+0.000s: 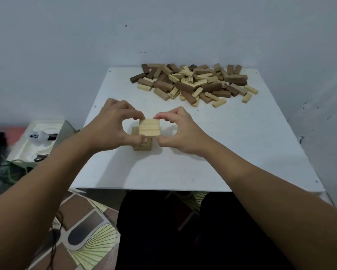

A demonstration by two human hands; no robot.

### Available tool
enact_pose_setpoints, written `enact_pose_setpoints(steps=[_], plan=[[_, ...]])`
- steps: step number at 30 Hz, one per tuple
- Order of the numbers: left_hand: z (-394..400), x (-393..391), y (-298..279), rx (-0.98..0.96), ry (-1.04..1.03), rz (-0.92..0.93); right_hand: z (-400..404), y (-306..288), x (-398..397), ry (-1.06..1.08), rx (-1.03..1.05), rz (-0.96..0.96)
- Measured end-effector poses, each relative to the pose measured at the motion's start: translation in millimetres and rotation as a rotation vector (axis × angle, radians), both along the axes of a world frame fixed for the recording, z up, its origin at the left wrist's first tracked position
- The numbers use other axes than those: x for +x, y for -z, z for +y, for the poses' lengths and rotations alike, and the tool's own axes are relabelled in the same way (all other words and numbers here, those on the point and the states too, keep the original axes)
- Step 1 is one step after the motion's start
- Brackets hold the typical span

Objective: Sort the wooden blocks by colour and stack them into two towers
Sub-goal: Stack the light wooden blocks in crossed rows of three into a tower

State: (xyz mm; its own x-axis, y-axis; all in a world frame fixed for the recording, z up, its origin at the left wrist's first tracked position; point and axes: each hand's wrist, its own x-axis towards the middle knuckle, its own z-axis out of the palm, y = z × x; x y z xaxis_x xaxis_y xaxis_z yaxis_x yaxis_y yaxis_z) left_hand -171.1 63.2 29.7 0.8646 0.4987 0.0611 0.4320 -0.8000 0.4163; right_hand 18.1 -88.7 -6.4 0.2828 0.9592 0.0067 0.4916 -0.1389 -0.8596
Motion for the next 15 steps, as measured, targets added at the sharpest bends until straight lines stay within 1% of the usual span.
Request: enact_pose_setpoints(steps=[5,10,15], plan=[[12.9,-15.8,13.6,-0.059,-0.009,0.017,15.6,11.5,-14.2,-0.007,-0.045,-0.018],[19.9,-16.0,22.9,-0.126,-0.008,-0.031,19.9,16.5,-14.0,0.011,-0.064,-0.025],[24.8,-17.3,26.4,-0.145,-0.006,-0.044,21.6,17.5,-14.5,0.020,-0.065,-0.025]])
